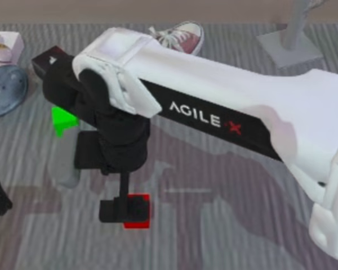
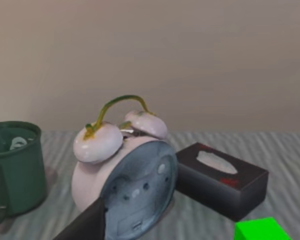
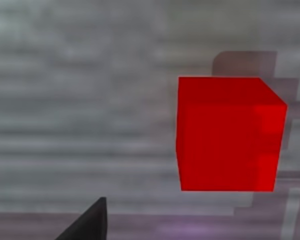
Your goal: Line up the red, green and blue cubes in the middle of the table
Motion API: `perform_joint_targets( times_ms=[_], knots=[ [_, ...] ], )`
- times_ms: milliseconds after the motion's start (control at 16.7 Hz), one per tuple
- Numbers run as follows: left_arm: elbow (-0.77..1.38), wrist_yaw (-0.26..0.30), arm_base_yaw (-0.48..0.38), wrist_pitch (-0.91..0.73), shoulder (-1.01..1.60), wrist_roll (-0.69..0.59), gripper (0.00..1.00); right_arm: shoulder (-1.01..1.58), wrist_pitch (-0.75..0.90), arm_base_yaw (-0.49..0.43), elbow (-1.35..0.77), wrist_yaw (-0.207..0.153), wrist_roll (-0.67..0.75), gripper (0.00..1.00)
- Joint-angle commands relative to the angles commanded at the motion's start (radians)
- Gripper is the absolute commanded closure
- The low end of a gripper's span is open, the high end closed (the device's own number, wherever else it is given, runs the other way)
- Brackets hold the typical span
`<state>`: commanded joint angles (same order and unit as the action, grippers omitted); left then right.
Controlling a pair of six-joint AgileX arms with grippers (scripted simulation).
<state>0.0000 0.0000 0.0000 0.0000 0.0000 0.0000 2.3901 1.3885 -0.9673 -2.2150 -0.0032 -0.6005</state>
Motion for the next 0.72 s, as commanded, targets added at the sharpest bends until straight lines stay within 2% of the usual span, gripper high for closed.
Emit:
perform_joint_targets(
  times_ms=[360,720],
  knots=[
    [0.051,0.003,-0.005,-0.035,0.053,0.031,0.0,-0.048,-0.043,0.028,0.047,-0.004,0.011,0.0],
    [0.343,0.023,-0.038,-0.263,0.402,0.219,0.0,-0.387,-0.271,0.185,0.335,-0.024,0.097,0.0]
  ],
)
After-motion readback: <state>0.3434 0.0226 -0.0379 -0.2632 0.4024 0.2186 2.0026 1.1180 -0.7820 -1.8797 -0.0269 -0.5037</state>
